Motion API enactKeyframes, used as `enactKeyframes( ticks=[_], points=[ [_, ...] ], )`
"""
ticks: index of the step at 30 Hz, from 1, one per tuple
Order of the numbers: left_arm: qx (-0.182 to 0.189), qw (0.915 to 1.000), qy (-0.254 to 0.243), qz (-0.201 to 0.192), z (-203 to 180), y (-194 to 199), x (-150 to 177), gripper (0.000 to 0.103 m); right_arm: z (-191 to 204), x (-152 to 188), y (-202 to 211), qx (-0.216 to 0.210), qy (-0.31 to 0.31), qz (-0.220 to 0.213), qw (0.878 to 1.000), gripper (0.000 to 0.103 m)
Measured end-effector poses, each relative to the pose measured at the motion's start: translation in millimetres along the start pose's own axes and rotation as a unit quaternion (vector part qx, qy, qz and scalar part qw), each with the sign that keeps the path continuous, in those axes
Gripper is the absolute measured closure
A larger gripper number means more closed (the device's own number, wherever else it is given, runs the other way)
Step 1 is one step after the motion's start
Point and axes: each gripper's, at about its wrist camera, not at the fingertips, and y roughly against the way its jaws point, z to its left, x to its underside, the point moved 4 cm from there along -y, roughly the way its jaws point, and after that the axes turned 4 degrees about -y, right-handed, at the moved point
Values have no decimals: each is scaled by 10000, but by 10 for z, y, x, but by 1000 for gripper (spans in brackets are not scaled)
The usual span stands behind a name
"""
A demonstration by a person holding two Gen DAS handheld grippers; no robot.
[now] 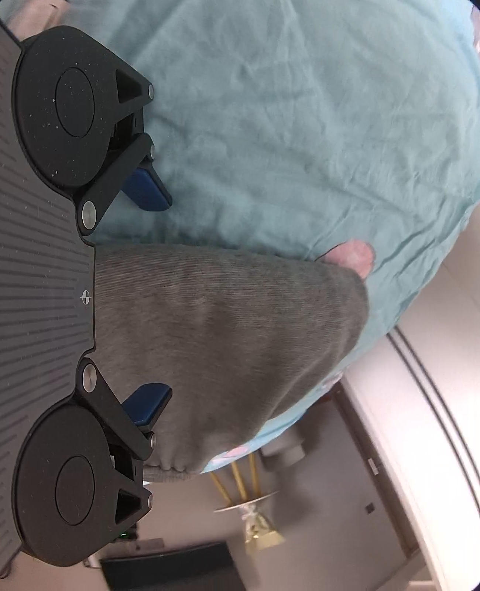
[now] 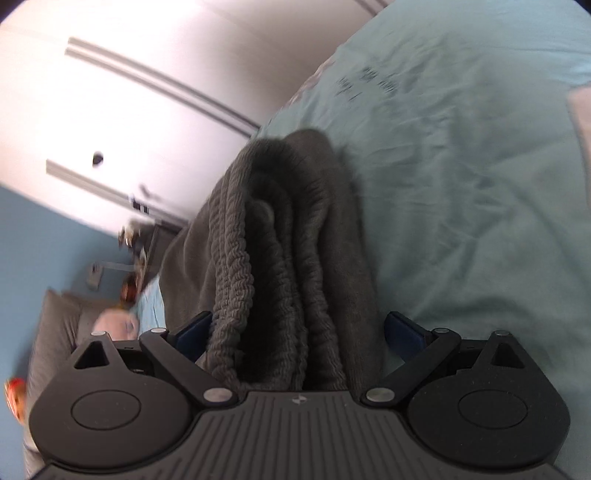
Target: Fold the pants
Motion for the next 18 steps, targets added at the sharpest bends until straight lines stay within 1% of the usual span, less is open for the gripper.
enactKeyframes(
  ticks=[3, 5, 7, 8, 9, 10, 11, 12, 13, 14, 15, 17, 18],
  points=[
    [131, 9991, -374, 141, -131, -101, -35, 1, 90, -26, -144, -3, 309, 201, 9993, 5],
    [337, 9972, -561, 365, -208, -242, -50, 0, 136, -54, -228, 29, 350, 259, 9990, 5],
    [197, 9958, -690, 563, -247, -395, -85, 0, 137, -90, -265, -36, 266, 298, 9992, 5],
    [202, 9957, -690, 580, -275, -427, -109, 0, 134, -111, -276, -18, 188, 325, 9993, 5],
    [168, 9964, -582, 599, -296, -448, -142, 0, 144, -124, -279, 27, 103, 300, 9995, 6],
    [145, 9973, -394, 605, -296, -449, -156, 0, 168, -118, -273, 138, 41, 223, 9996, 7],
    [153, 9981, -211, 552, -303, -451, -172, 0, 215, -99, -265, 336, 88, 142, 9993, 16],
    [158, 9987, -137, 455, -321, -438, -168, 1, 282, -40, -261, 644, 256, 34, 9976, 25],
    [170, 9990, -230, 335, -359, -421, -149, 4, 353, 4, -258, 885, 473, -57, 9949, 29],
    [55, 9986, -462, 260, -412, -405, -112, 14, 414, 42, -253, 988, 634, -138, 9930, 35],
    [-128, 9963, -817, 222, -472, -395, -67, 28, 457, 71, -239, 1027, 698, -206, 9920, 39],
    [-320, 9903, -1343, 149, -526, -374, 16, 36, 507, 103, -207, 1038, 734, -266, 9915, 41],
    [-353, 9895, -1394, 177, -512, -379, 37, 36, 517, 111, -199, 1035, 759, -271, 9914, 41]
  ],
)
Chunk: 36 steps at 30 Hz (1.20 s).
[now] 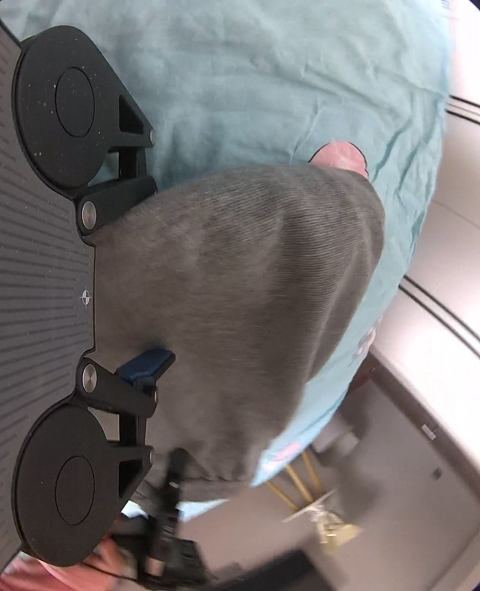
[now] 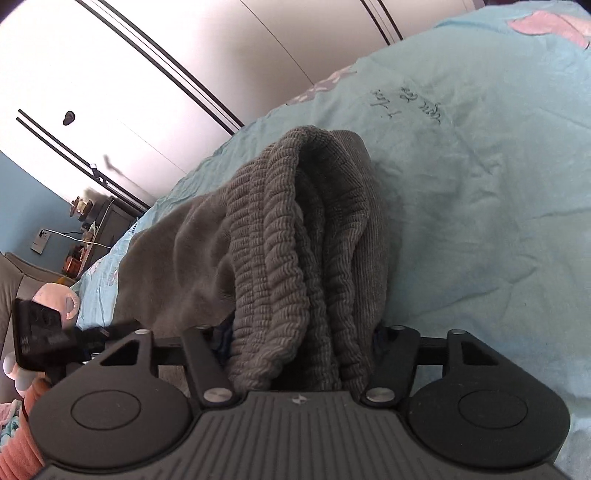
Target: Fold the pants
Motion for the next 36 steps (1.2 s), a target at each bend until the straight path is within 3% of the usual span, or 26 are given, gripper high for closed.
enactKeyframes(
  ticks=[2, 5, 7, 9, 10, 11, 12, 13, 15, 17, 26, 34, 36],
  points=[
    [76, 9998, 162, 104, 72, -55, 40, 34, -27, 2, -4, -17, 16, 74, 10000, 40],
    [342, 9986, 385, 155, 119, -117, 10, 20, -68, -50, -82, -20, -113, 227, 9997, 33],
    [558, 9971, 447, 252, 102, -139, -10, 7, -61, -79, -150, -24, -81, 318, 9995, 25],
    [532, 9963, 586, 331, 65, -192, -48, 6, -13, -87, -198, -77, 9, 444, 9990, 9],
    [461, 9961, 679, 333, 58, -201, -59, 7, 20, -61, -207, -123, 45, 491, 9987, 6],
    [342, 9962, 734, 310, 49, -183, -57, 16, 49, -58, -232, -84, 93, 498, 9987, 6],
    [155, 9969, 701, 308, 35, -169, -53, 30, 80, -52, -256, 31, 163, 465, 9988, 7],
    [-15, 9974, 665, 289, 33, -148, -35, 36, 123, -26, -254, 150, 284, 383, 9988, 10],
    [128, 9978, 641, 131, 23, -77, 7, 64, 177, 31, -207, 485, 605, 205, 9968, 32],
    [113, 9980, 613, -41, -4, 37, 14, 77, 173, 65, -106, 466, 563, 54, 9973, 40],
    [130, 9963, 88, -840, -337, 444, -316, 81, 532, -172, 271, -61, 351, -479, 9982, 47],
    [-92, 9884, -193, -1505, -416, 522, -725, 81, 835, -576, 121, -141, 433, -974, 9942, 49],
    [-168, 9883, -98, -1510, -335, 427, -751, 77, 847, -655, 47, -186, 465, -1061, 9931, 49]
  ],
)
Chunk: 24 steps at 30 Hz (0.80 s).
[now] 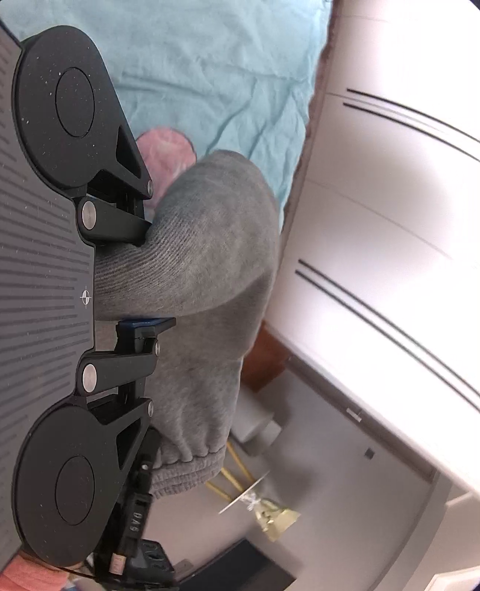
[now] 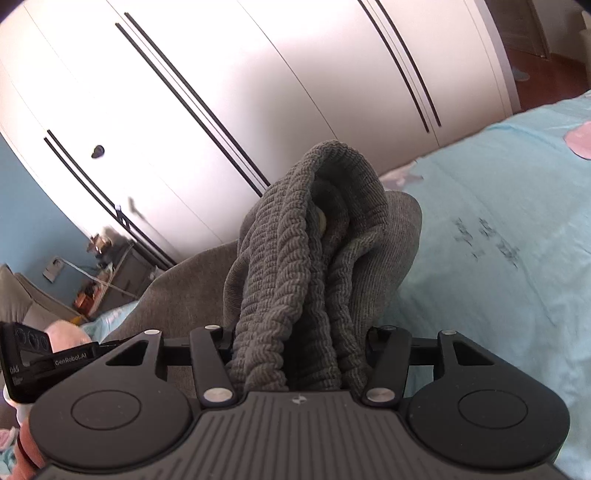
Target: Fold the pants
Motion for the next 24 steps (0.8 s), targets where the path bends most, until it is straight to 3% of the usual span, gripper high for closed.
enactKeyframes(
  ticks=[2, 4, 5, 6, 7, 8, 10, 12, 14, 15, 16, 17, 18, 19, 22, 24],
  points=[
    [-460, 9982, 112, 362, 172, -126, 123, 60, -53, -18, -136, 169, 194, -10, 9997, 45],
    [-1070, 9912, 237, 748, 370, -195, 301, 55, -211, 24, -319, 712, 234, 245, 9969, 26],
    [-1130, 9906, 250, 724, 422, -143, 377, 36, -305, 47, -383, 1231, 237, 402, 9913, 15],
    [-1163, 9913, 255, 556, 430, -41, 428, 31, -380, 71, -386, 1741, 279, 439, 9834, 7],
    [-1258, 9909, 217, 424, 408, 52, 454, 32, -421, 99, -336, 1901, 336, 396, 9804, 5],
    [-1287, 9912, 132, 294, 351, 147, 465, 32, -426, 133, -245, 1816, 326, 242, 9825, 5],
    [-927, 9957, -4, -83, 179, 311, 462, 23, -404, 233, -68, 1678, 167, -21, 9857, 5],
    [-686, 9973, 99, -246, 41, 376, 474, 9, -370, 336, 42, 1681, 151, -286, 9852, 5],
    [-490, 9985, 82, -211, -35, 305, 503, 8, -307, 467, 66, 1739, 249, -423, 9835, 5],
    [-699, 9975, -70, -52, -46, 224, 554, 8, -299, 532, 46, 1737, 236, -460, 9834, 5],
    [-1062, 9938, -288, 137, -29, 149, 622, 8, -306, 577, -4, 1708, 203, -414, 9842, 5],
    [-1602, 9848, -546, 395, 10, 44, 683, 13, -319, 643, -80, 1768, 193, -277, 9837, 5],
    [-2190, 9706, -729, 688, 114, -45, 769, 11, -378, 696, -147, 1989, 182, -151, 9797, 5],
    [-2287, 9683, -674, 744, 195, -65, 816, 11, -432, 726, -174, 2008, 171, -116, 9794, 5],
    [-2058, 9777, 51, 416, 248, 177, 816, 16, -423, 721, -73, 1906, 3, -194, 9815, 5],
    [-1816, 9831, 17, 220, 121, 355, 799, 15, -340, 735, 66, 1890, 93, -410, 9811, 5]
  ],
)
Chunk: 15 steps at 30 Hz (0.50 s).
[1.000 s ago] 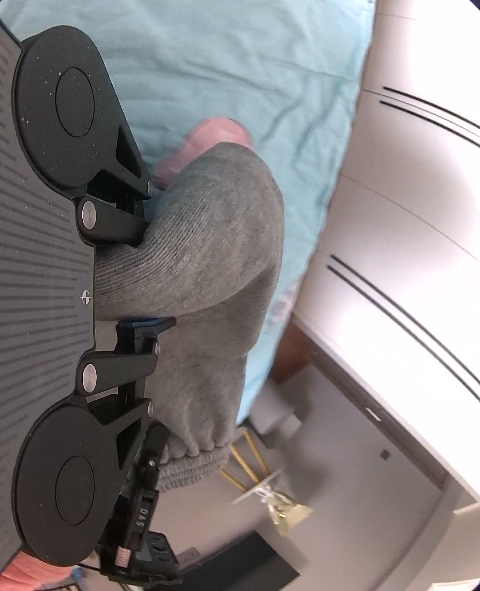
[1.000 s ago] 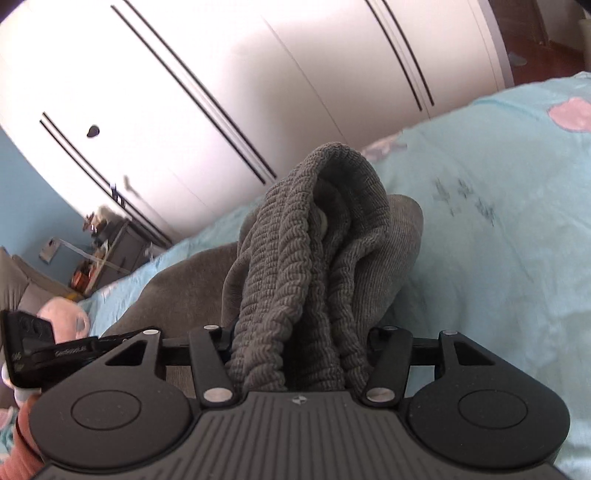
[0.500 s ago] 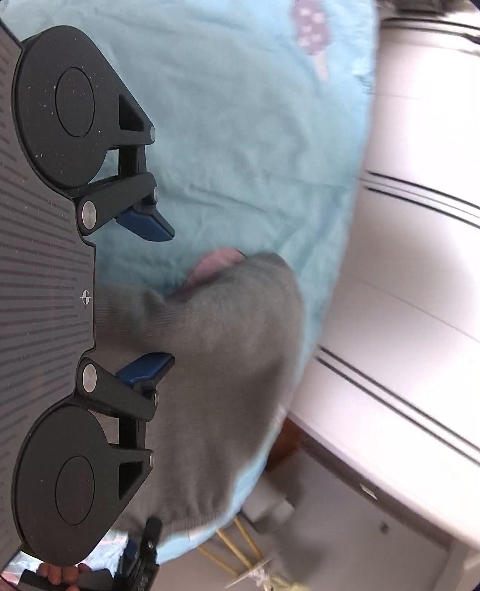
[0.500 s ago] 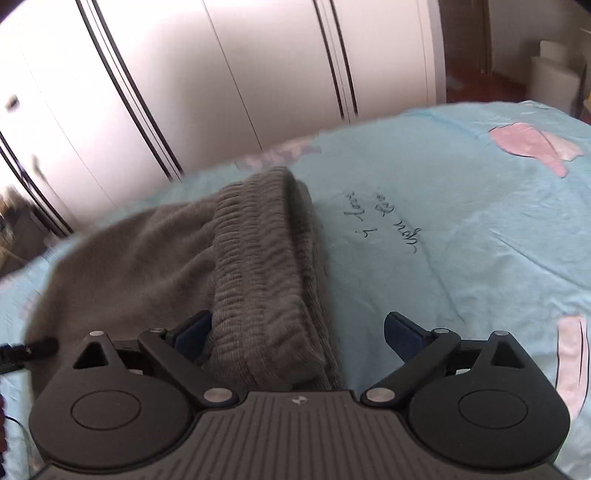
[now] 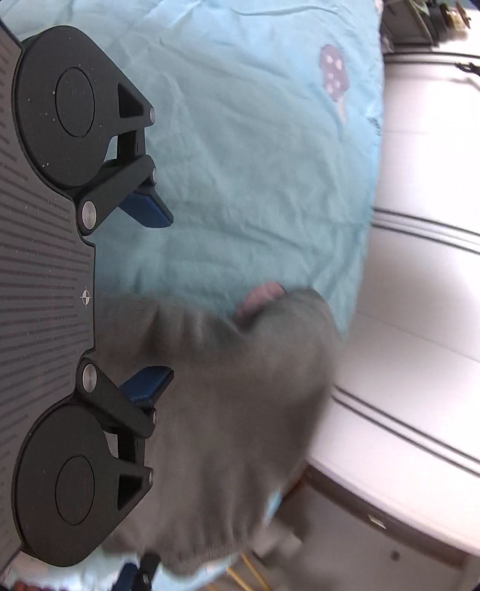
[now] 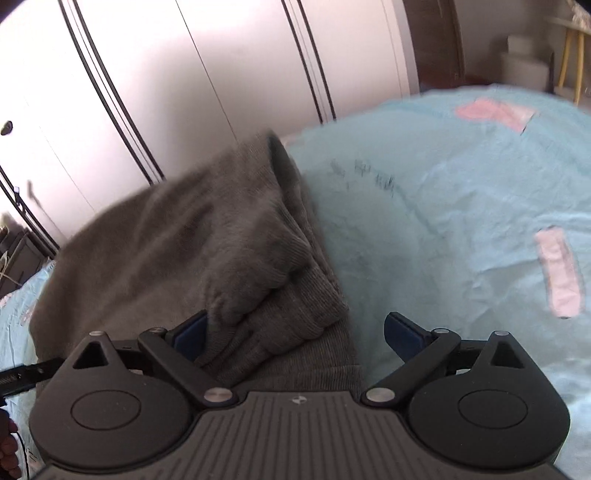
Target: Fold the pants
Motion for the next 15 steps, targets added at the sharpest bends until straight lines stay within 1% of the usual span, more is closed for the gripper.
enactKeyframes(
  ticks=[1, 2, 3, 4, 5, 6, 7, 8, 9, 10, 11, 12, 14, 15],
  points=[
    [179, 9997, -56, -138, -48, 106, 16, 13, 13, 41, 81, -64, 33, -114, 9999, 5],
    [289, 9992, -127, -238, -93, 187, 44, 7, 19, 97, 144, -98, 47, -178, 9998, 5],
    [274, 9991, -227, -245, -124, 233, 66, 5, 27, 148, 176, -62, 29, -185, 9998, 5],
    [143, 9991, -374, -131, -149, 197, 109, 5, 16, 185, 187, -20, 16, -155, 9999, 5],
    [-156, 9983, -561, 90, -145, 109, 170, 6, 13, 208, 173, 0, 37, -105, 9999, 5],
    [-557, 9954, -686, 357, -112, -23, 230, 5, 12, 251, 126, 48, 89, -5, 9999, 5],
    [-871, 9926, -674, 507, -56, -85, 288, 5, 9, 284, 56, 186, 164, 152, 9996, 5],
    [-817, 9944, -509, 442, -5, -68, 304, 5, -3, 318, 13, 371, 204, 295, 9987, 5],
    [-830, 9954, -319, 348, 32, -6, 288, 5, -25, 323, 11, 365, 143, 336, 9987, 5],
    [-1021, 9942, -236, 247, 58, 70, 259, 5, -55, 308, 50, 294, 52, 314, 9991, 5],
    [-1157, 9931, -180, 112, 71, 150, 215, 10, -73, 292, 80, 325, 13, 272, 9991, 5],
    [-1075, 9941, -133, -82, 60, 255, 152, 12, -96, 280, 93, 415, 22, 224, 9989, 5],
    [-606, 9972, -2, -432, 26, 369, -51, 10, -144, 284, 129, 596, 9, 150, 9981, 5],
    [-371, 9977, 82, -564, 7, 390, -171, 8, -163, 293, 138, 593, -56, 120, 9982, 5]
  ],
)
